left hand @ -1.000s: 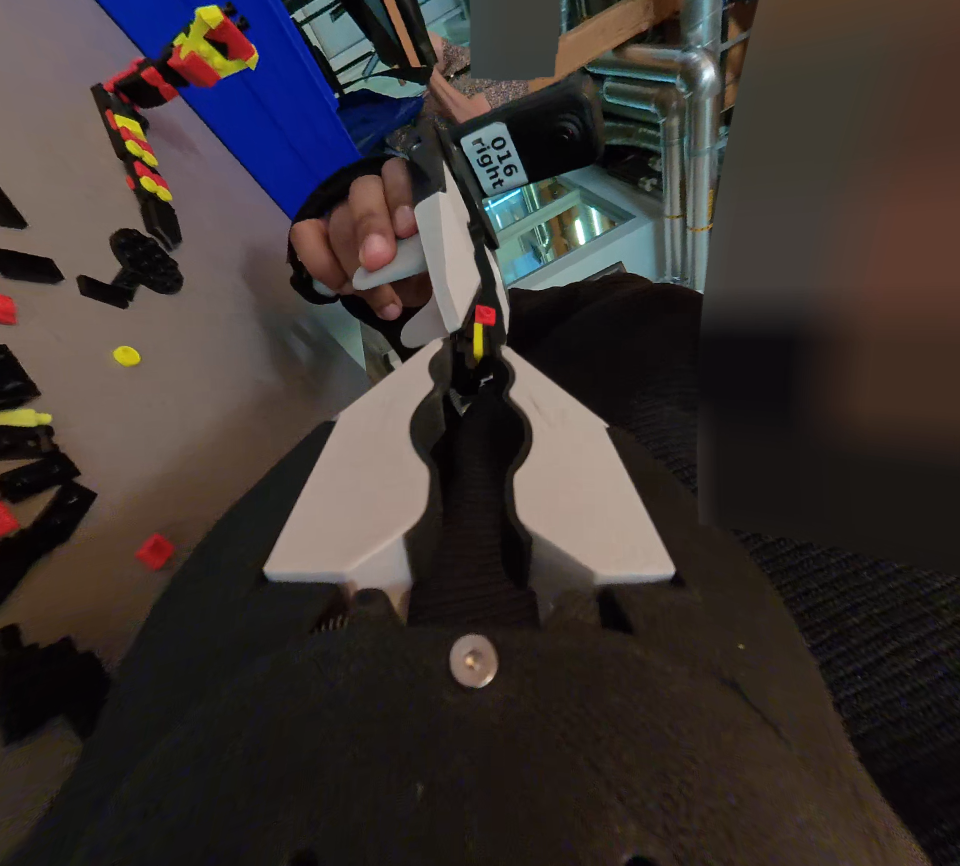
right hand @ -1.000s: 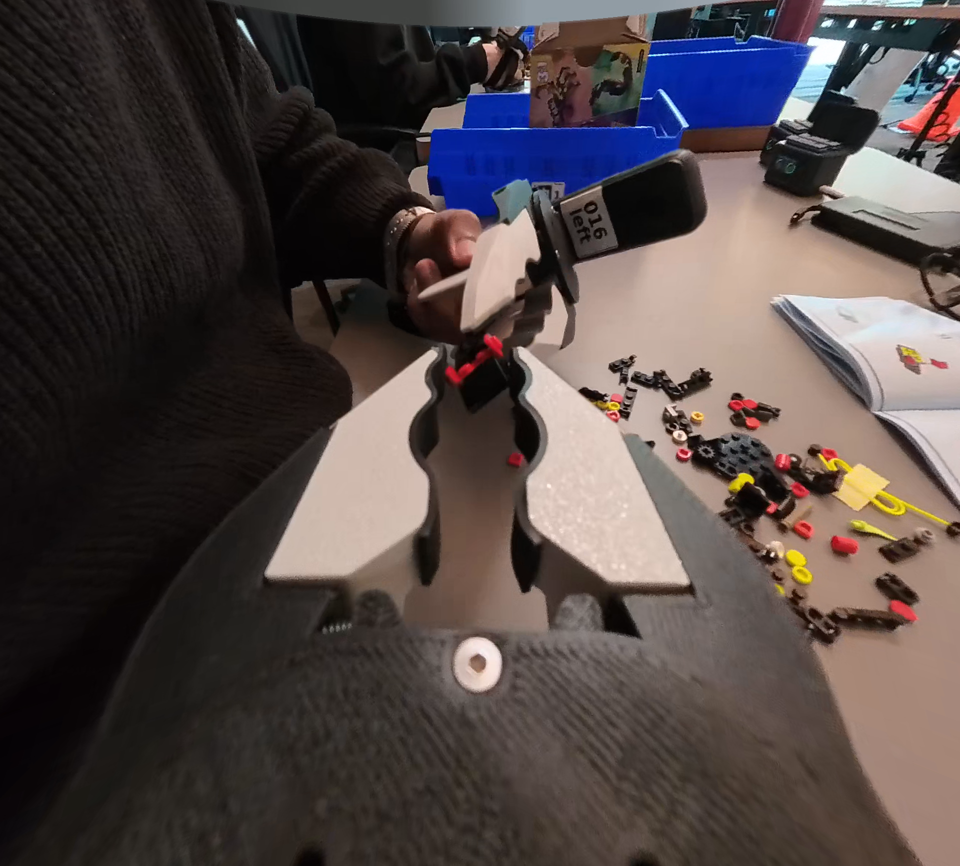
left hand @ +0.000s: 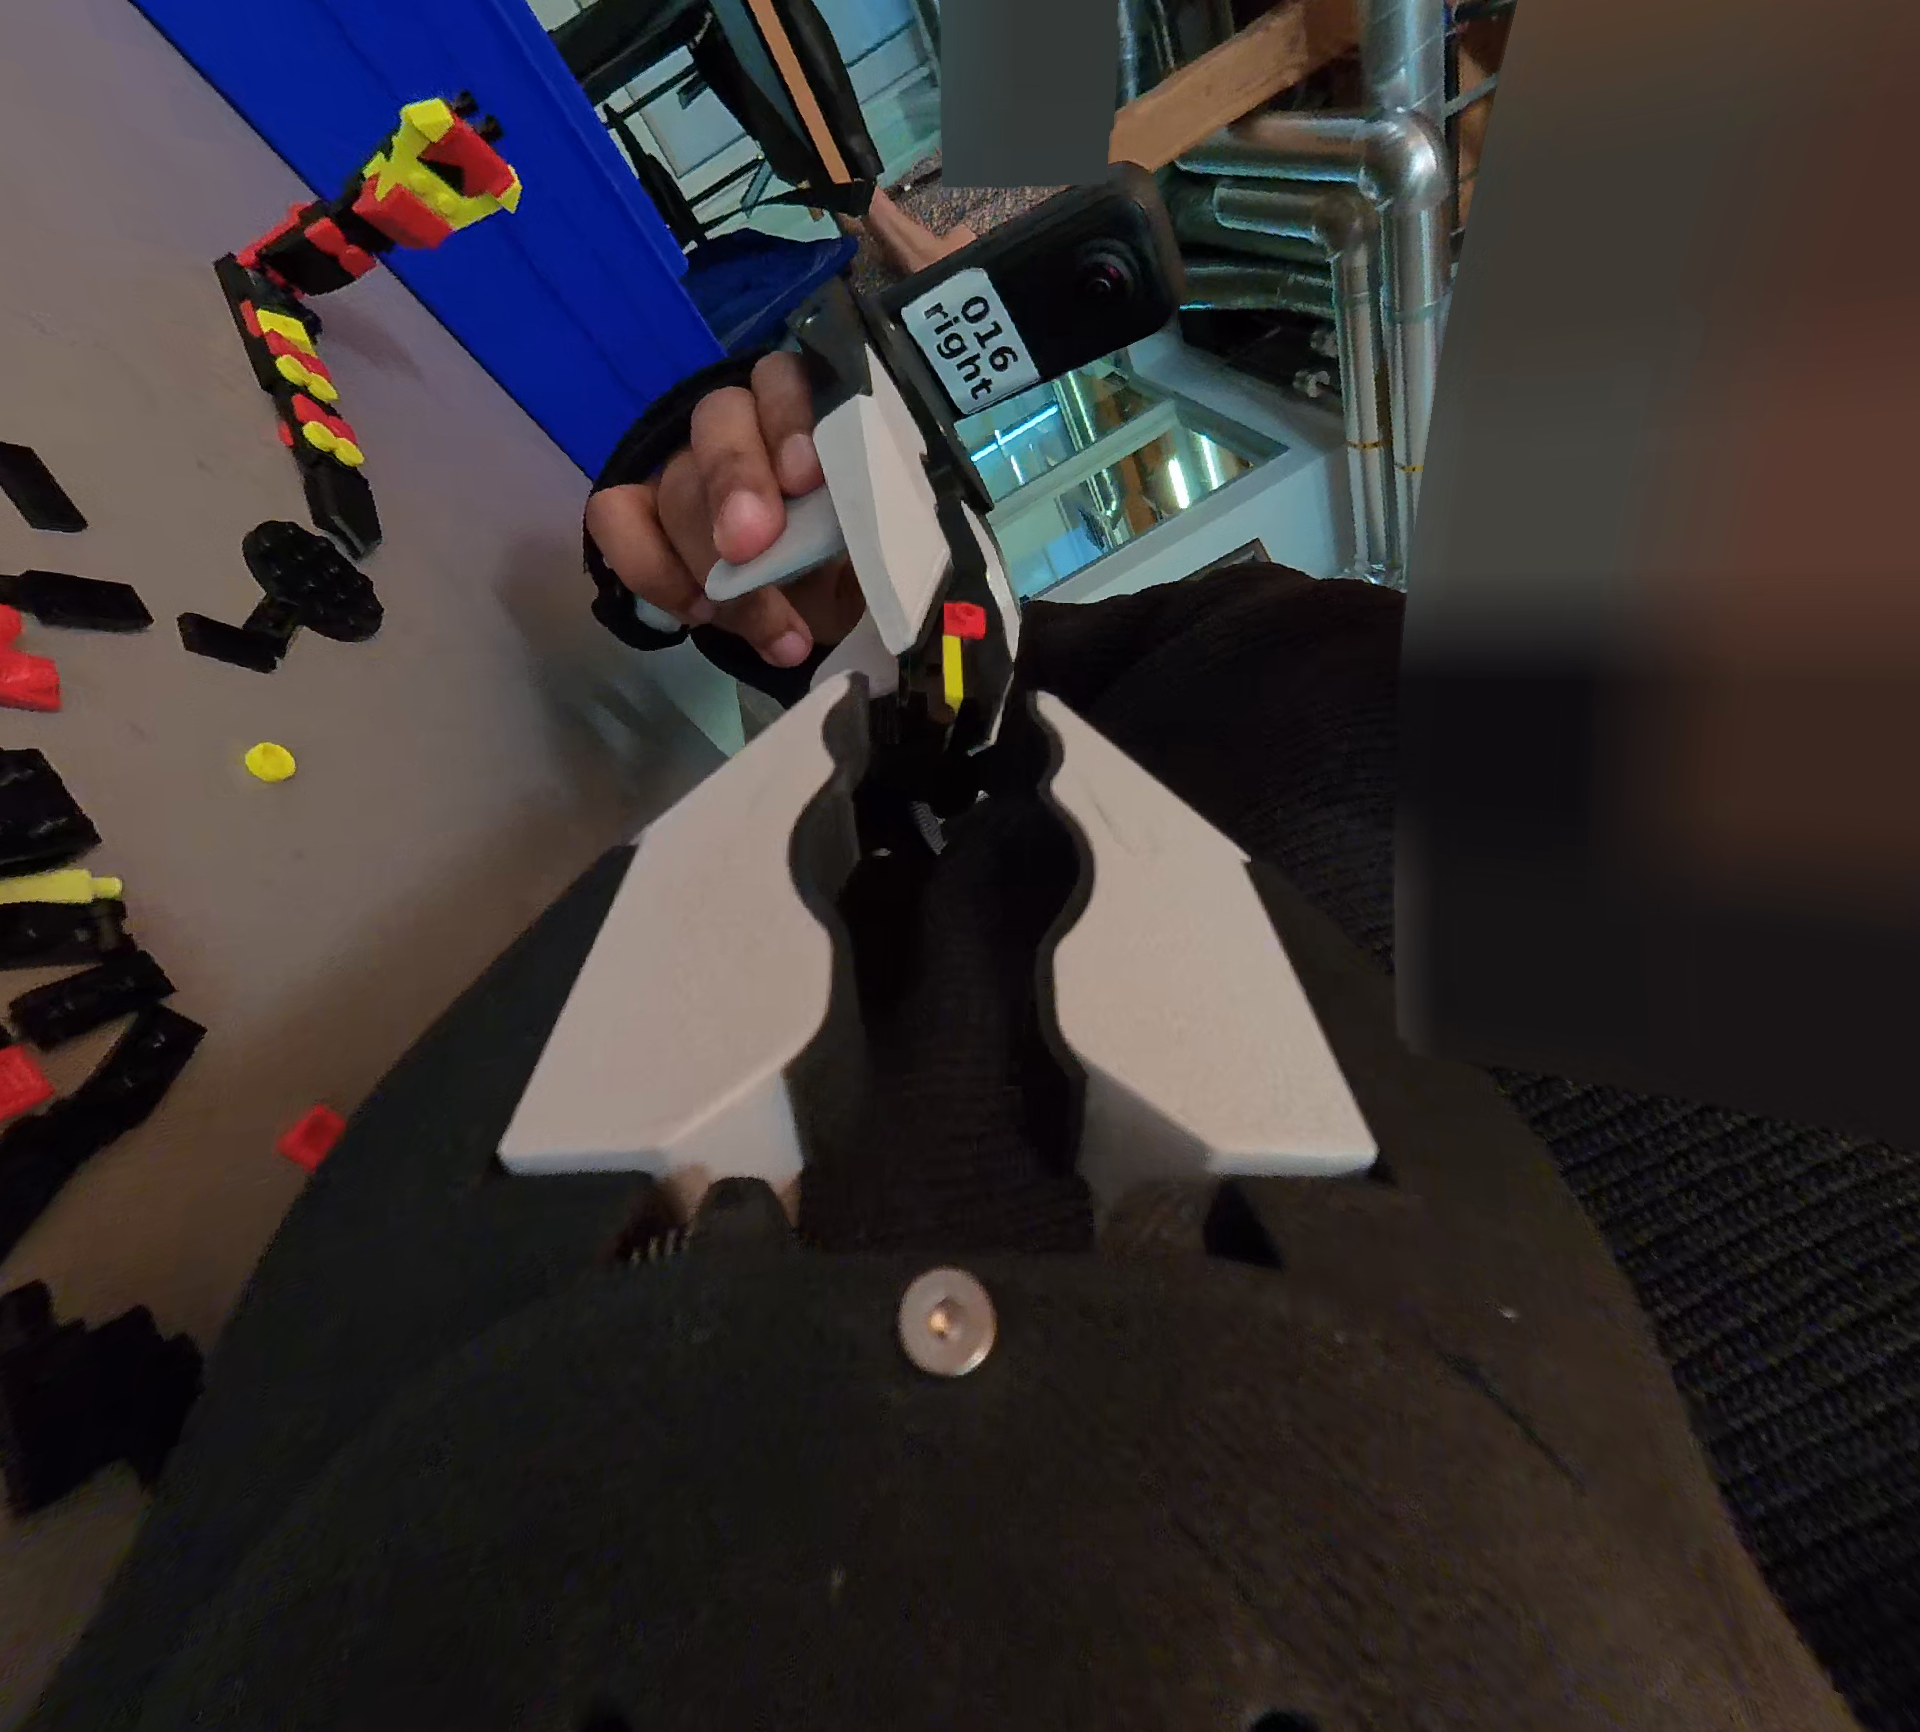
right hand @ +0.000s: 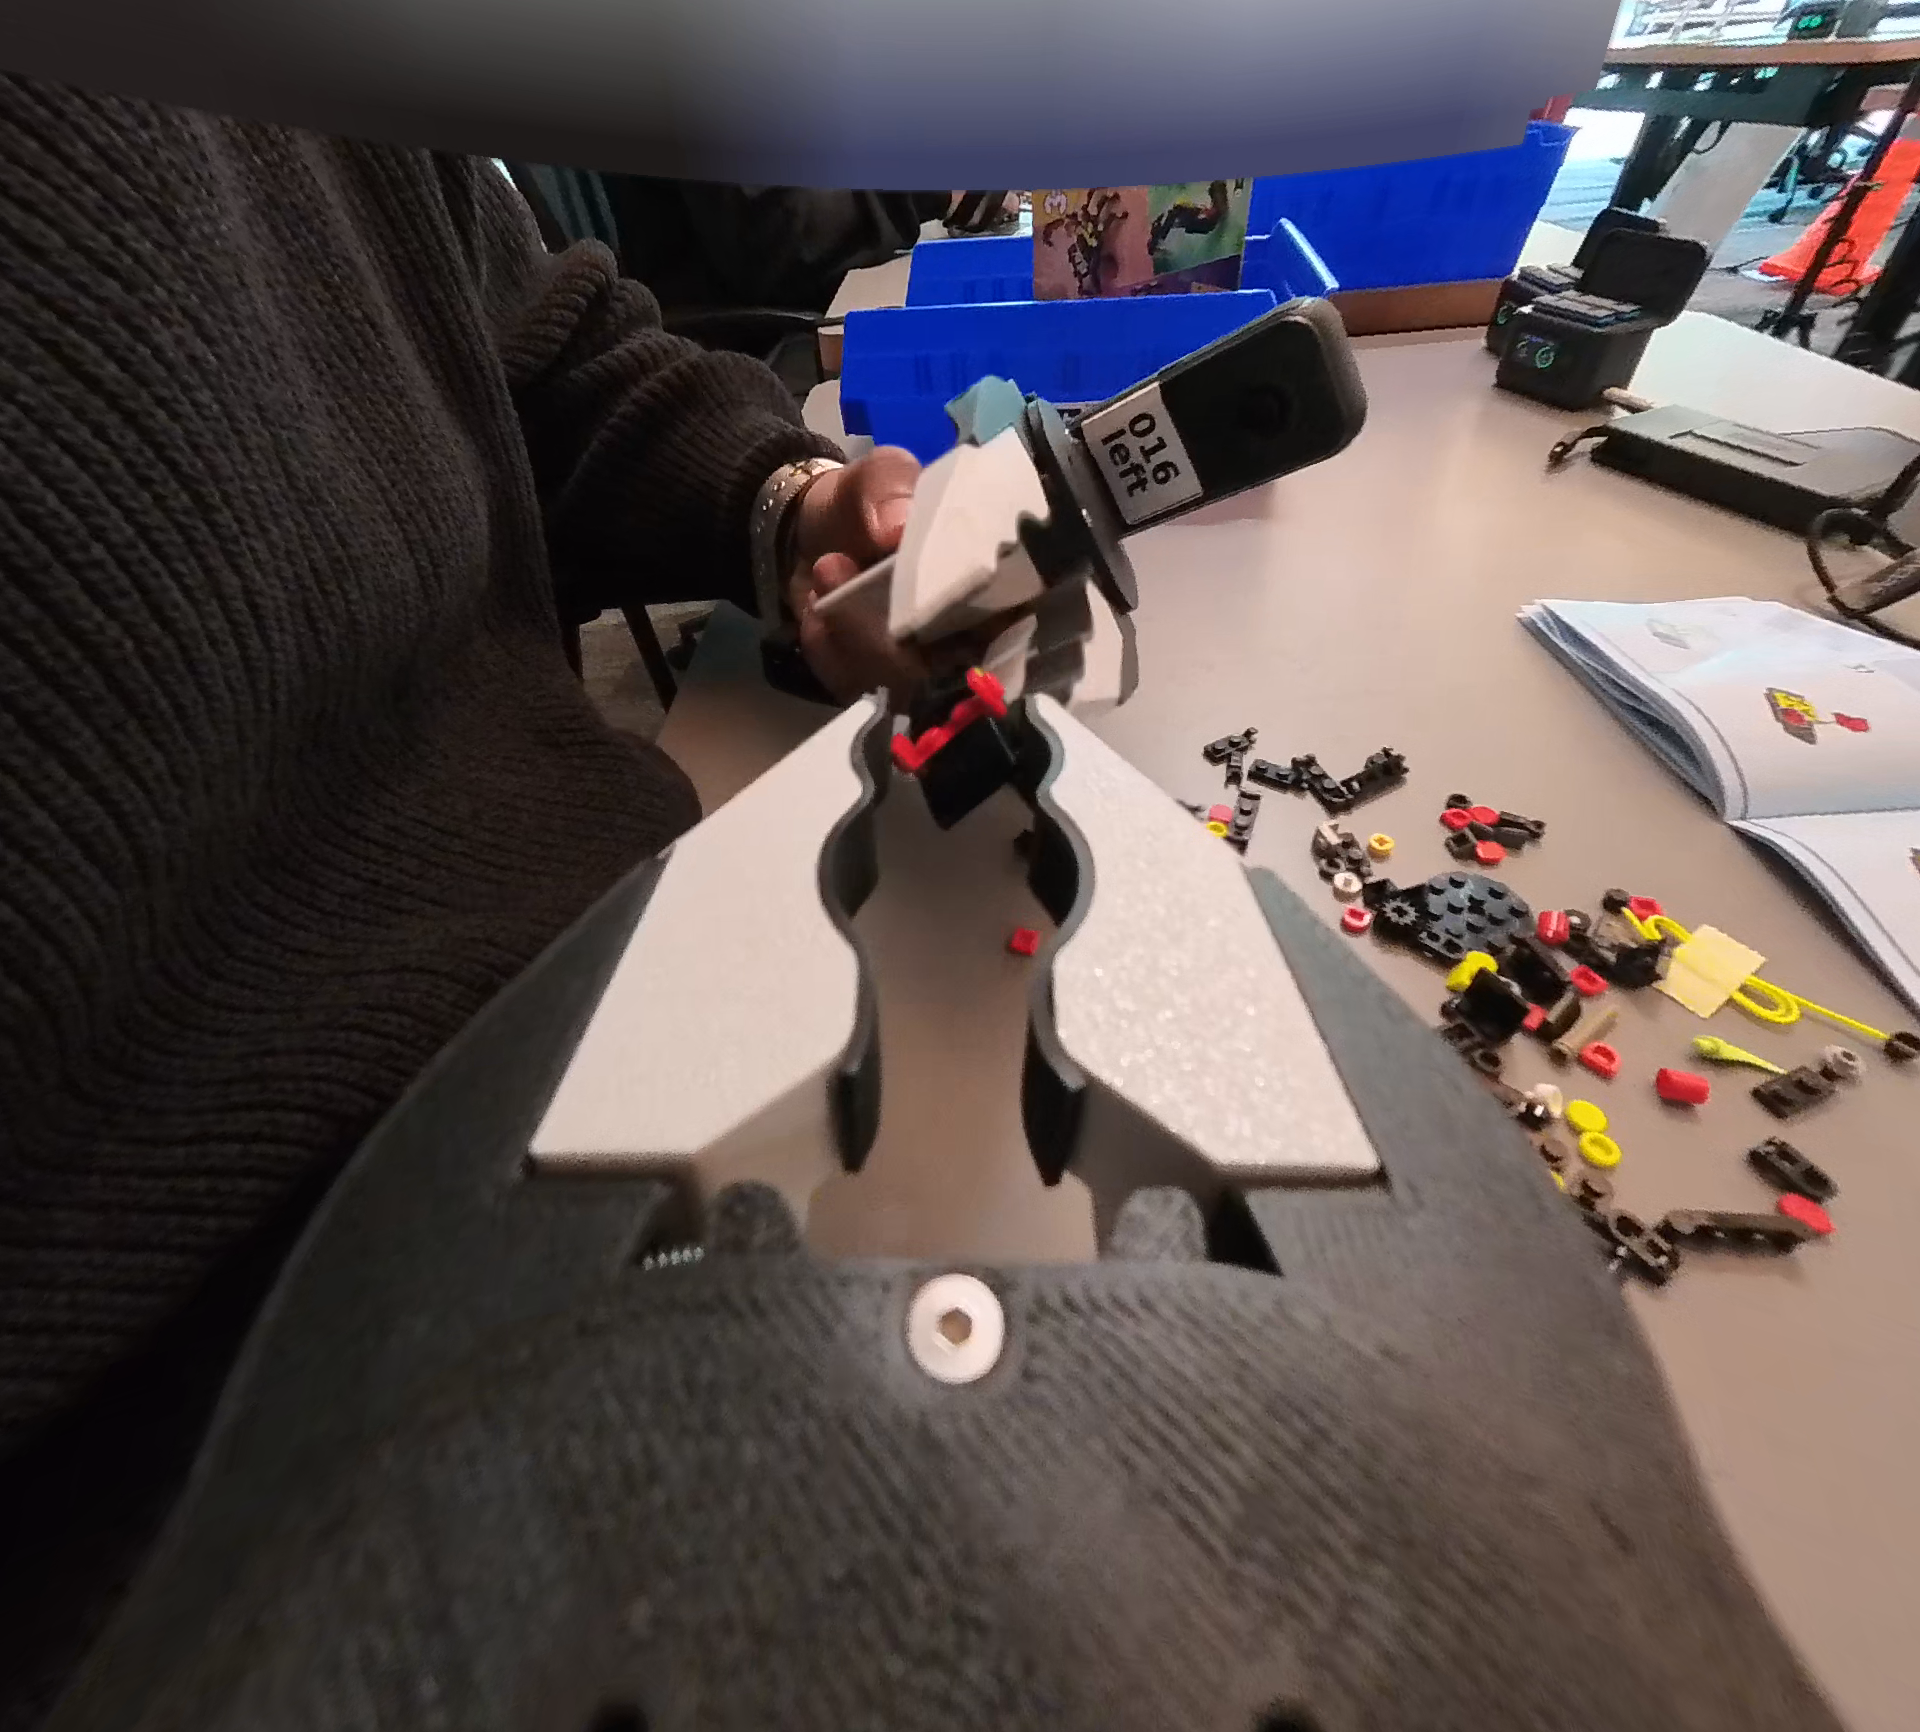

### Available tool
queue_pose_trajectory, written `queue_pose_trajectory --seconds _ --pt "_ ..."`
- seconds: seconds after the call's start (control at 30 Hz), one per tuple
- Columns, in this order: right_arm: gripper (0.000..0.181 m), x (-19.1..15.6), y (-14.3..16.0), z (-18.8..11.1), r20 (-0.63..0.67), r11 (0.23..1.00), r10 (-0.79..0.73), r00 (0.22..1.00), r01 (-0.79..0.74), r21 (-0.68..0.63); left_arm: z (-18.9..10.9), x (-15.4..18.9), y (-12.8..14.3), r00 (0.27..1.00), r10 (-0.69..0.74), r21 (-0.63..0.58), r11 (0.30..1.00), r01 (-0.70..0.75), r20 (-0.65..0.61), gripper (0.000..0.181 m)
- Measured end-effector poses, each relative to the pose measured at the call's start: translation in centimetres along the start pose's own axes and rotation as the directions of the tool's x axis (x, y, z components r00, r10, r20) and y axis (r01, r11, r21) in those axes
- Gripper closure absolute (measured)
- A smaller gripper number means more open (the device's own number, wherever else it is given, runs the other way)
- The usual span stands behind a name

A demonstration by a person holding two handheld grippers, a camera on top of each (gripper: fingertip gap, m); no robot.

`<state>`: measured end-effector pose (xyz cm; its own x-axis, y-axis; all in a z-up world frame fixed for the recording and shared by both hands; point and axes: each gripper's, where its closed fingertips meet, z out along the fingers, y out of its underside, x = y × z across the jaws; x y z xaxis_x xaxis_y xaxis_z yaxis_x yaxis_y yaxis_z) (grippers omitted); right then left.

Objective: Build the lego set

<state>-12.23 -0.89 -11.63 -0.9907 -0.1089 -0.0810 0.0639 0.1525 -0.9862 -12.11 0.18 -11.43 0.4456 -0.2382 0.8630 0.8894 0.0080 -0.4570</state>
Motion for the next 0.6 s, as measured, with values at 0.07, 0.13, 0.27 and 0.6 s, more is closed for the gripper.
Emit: queue_pose_trajectory --seconds 0.07,0.13,0.27,0.6 --pt "0.159 0.19 -0.02 -0.08 -0.006 1.000 0.008 1.000 -0.008 0.004 -0.08 0.18 -0.09 1.000 0.003 0.006 1.000 -0.003 -0.011 0.154" --pt "0.159 0.33 -0.04 -0.14 -0.007 1.000 0.017 1.000 -0.017 0.010 -0.08 0.11 -0.07 1.000 0.012 0.004 1.000 -0.012 -0.003 0.154" --pt "0.159 0.39 -0.09 -0.10 -0.008 1.000 0.023 1.000 -0.023 0.015 0.08 -0.10 0.23 1.000 0.023 -0.013 1.000 -0.023 0.014 0.162" --pt "0.159 0.26 0.16 -0.05 0.005 1.000 0.029 1.000 -0.029 0.006 0.09 -0.27 0.40 0.994 0.096 -0.036 0.995 -0.094 0.055 0.168"
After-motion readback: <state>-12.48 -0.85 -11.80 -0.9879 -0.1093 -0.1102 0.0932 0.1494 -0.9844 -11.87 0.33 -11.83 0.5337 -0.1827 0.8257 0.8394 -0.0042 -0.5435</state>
